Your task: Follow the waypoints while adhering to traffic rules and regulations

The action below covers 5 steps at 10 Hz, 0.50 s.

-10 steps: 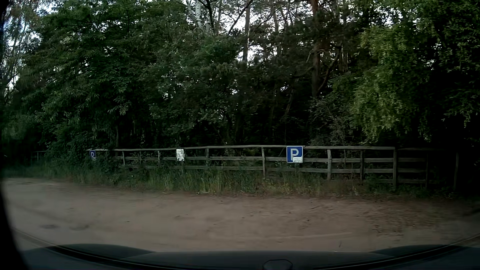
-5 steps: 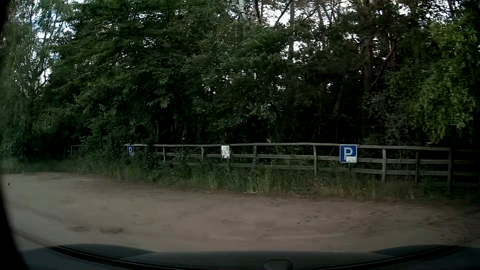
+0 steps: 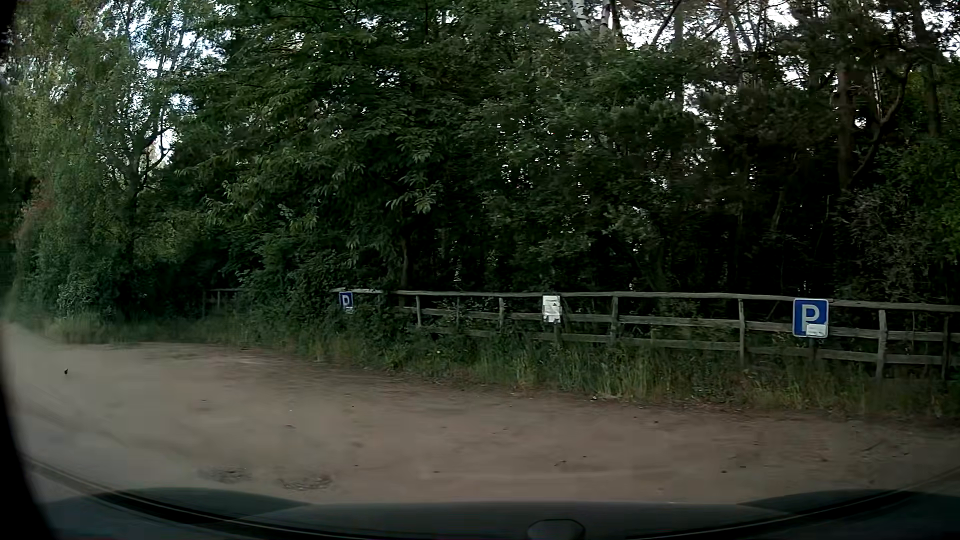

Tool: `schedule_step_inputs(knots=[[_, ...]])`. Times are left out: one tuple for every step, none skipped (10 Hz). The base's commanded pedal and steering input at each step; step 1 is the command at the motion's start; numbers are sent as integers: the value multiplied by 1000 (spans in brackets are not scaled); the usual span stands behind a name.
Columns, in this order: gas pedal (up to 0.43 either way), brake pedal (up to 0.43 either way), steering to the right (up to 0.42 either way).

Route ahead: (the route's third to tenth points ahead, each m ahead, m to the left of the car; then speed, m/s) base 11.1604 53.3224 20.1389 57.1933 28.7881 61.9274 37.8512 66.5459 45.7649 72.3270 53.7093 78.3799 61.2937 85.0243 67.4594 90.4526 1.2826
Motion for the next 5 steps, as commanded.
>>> schedule_step_inputs(knots=[[0, 30, -841], [0, 30, -835], [0, 30, -825], [0, 30, -811], [0, 30, -795]])
